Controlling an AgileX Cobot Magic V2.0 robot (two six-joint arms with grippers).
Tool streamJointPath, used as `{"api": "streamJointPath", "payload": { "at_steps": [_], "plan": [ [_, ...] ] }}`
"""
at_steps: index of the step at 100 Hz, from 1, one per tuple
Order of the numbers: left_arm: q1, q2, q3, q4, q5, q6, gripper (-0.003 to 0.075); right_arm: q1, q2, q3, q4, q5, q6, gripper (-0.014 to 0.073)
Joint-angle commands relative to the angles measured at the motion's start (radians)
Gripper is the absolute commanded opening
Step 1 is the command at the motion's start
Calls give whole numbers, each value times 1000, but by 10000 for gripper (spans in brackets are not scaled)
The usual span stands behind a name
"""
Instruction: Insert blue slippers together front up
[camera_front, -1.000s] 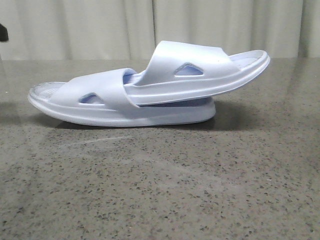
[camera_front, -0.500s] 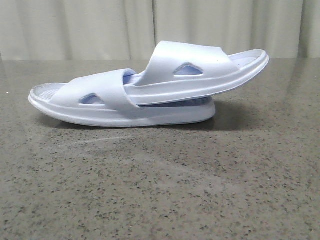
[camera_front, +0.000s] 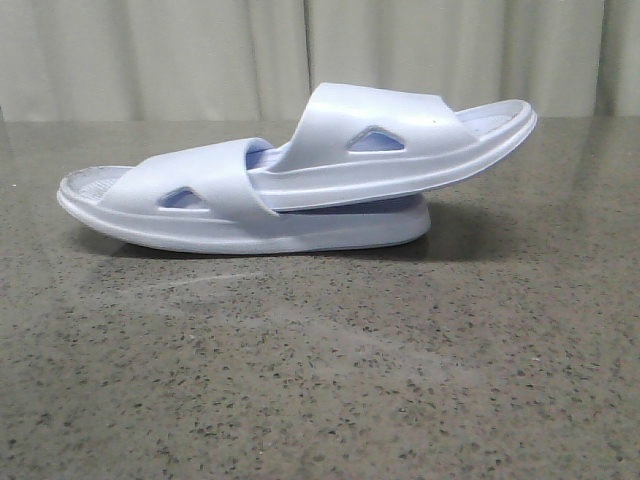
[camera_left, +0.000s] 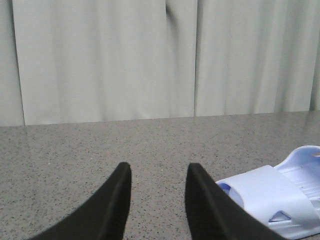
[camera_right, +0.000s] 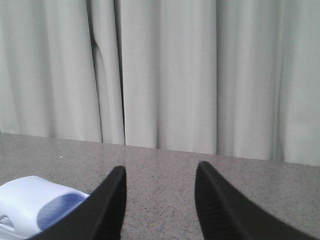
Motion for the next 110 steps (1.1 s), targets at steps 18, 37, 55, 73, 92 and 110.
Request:
{"api": "streamJointPath", "payload": {
  "at_steps": [18, 37, 55, 73, 92, 110],
  "plan": [
    [-6, -2, 5, -11, -53, 0, 225, 2, -4, 16, -4, -58, -16, 262],
    [-6, -2, 5, -11, -55, 0, 199, 2, -4, 16, -4, -65, -16, 111],
    [-6, -2, 5, -11, -57, 0, 56, 2, -4, 16, -4, -67, -16, -92],
    [-6, -2, 5, -11, -57, 0, 16, 2, -4, 16, -4, -70, -16, -106],
    [-6, -2, 5, -11, -53, 0, 16, 2, -4, 18, -4, -70, -16, -106],
    [-6, -2, 5, -11, -53, 0, 16, 2, -4, 18, -4, -70, -16, -107]
  ]
}}
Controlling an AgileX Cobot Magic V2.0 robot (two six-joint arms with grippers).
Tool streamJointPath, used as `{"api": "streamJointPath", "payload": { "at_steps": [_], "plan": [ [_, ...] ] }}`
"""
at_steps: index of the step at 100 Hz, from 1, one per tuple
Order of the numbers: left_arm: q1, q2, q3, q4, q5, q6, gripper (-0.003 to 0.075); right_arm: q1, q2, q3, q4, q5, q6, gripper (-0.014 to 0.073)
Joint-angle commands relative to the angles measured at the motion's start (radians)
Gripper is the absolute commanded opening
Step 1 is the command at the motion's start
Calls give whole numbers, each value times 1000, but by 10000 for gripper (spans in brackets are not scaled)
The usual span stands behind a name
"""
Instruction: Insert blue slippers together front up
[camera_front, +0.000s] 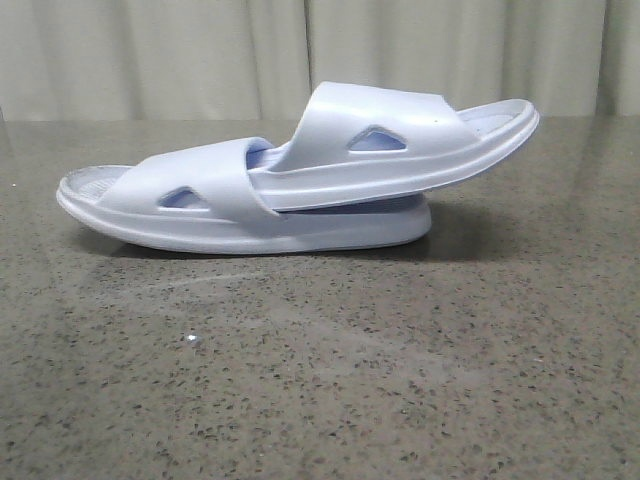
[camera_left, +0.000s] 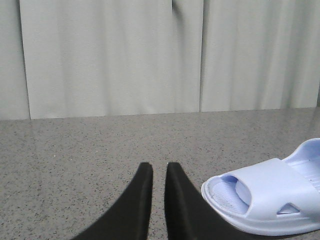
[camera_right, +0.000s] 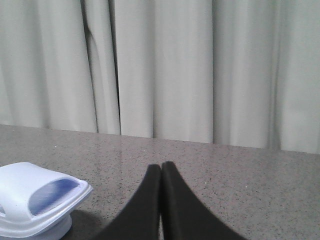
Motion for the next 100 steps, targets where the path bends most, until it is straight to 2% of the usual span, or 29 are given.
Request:
{"api": "streamJointPath", "payload": {
  "at_steps": [1, 56, 71, 85, 100],
  "plan": [
    [-6, 10, -26, -14, -36, -1, 16, 2, 8, -24, -2, -55, -16, -107],
    [-6, 10, 4, -13, -36, -1, 16, 2, 8, -24, -1, -55, -16, -107],
    [-5, 7, 29, 184, -40, -28, 16, 2, 8, -24, -1, -55, -16, -106],
    [-5, -26, 56, 400, -64, -239, 16, 2, 8, -24, -1, -55, -16, -107],
    [-5, -87, 126, 754, -117, -623, 16, 2, 8, -24, -1, -55, -16, -107]
  ]
}}
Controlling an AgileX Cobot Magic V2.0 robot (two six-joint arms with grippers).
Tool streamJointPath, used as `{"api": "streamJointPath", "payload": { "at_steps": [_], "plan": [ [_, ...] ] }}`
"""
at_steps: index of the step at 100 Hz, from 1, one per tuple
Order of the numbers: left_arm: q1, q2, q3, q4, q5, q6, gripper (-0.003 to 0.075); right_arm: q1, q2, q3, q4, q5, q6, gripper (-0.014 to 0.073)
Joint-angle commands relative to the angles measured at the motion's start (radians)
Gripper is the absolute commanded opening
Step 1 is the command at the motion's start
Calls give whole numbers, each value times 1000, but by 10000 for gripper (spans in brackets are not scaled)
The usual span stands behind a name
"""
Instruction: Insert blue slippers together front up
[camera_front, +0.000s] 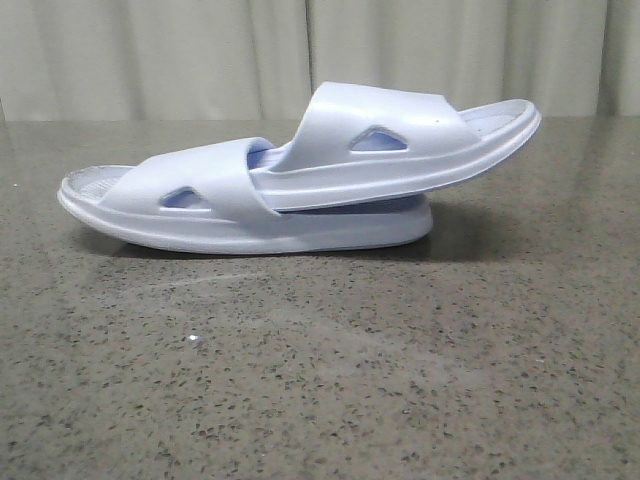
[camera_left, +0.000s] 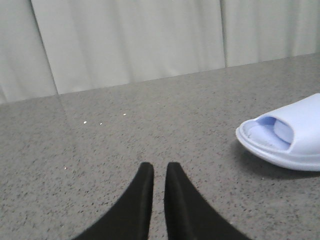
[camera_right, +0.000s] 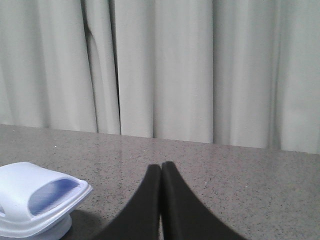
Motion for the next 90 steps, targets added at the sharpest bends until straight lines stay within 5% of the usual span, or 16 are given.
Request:
{"api": "streamJointPath", "payload": {
  "at_steps": [1, 11, 21, 90],
  "plan": [
    [-5, -23, 8, 227, -95, -249, 16, 2, 8, -25, -1, -52, -14, -107],
    [-5, -70, 51, 469, -100, -533, 16, 2, 8, -25, -1, -52, -14, -107],
    [-5, -101, 76, 586, -100, -656, 16, 2, 8, -25, -1, -52, -14, -106],
    [-5, -134, 112, 603, -145, -656, 16, 2, 8, -25, -1, -52, -14, -107]
  ]
}}
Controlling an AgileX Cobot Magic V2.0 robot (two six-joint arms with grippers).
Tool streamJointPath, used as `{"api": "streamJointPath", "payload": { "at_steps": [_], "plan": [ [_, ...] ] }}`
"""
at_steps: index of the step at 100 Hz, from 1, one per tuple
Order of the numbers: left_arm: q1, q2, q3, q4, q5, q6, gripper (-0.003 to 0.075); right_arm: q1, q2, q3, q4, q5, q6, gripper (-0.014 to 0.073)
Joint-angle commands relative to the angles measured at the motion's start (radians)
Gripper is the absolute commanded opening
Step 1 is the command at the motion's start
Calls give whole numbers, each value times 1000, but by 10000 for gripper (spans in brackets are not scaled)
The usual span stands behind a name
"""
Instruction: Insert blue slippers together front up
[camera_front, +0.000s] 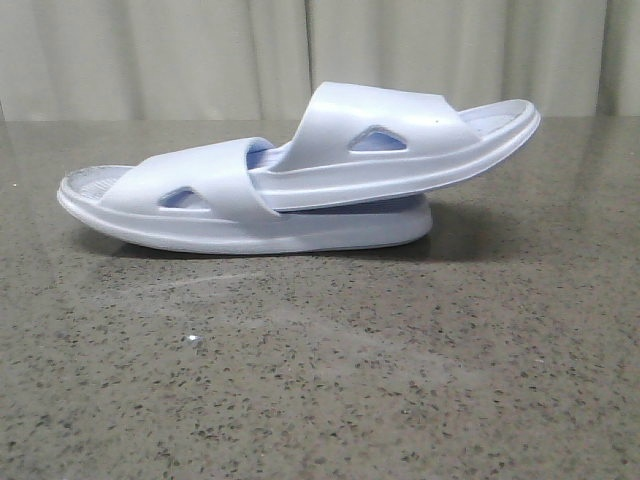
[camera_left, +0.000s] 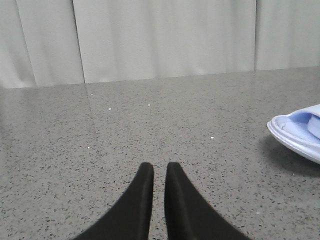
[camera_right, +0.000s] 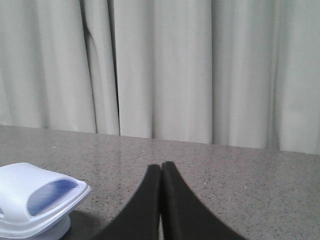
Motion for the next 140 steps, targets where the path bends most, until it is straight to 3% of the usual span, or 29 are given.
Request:
{"api": "streamJointPath", "payload": {
  "at_steps": [1, 106, 111, 126, 140],
  "plan": [
    [-5, -31, 9, 1, -84, -10, 16, 2, 8, -25, -1, -50, -14, -107],
    [-5, -31, 9, 1, -84, -10, 16, 2, 8, -25, -15, -61, 3, -107],
    [-5, -31, 9, 1, -84, -10, 16, 2, 8, -25, -90, -61, 74, -107],
    [-5, -31, 9, 1, -84, -10, 16, 0, 8, -5, -507, -63, 502, -107],
    [-5, -31, 9, 1, -84, -10, 16, -2, 8, 49, -772, -97, 791, -107]
  ]
}}
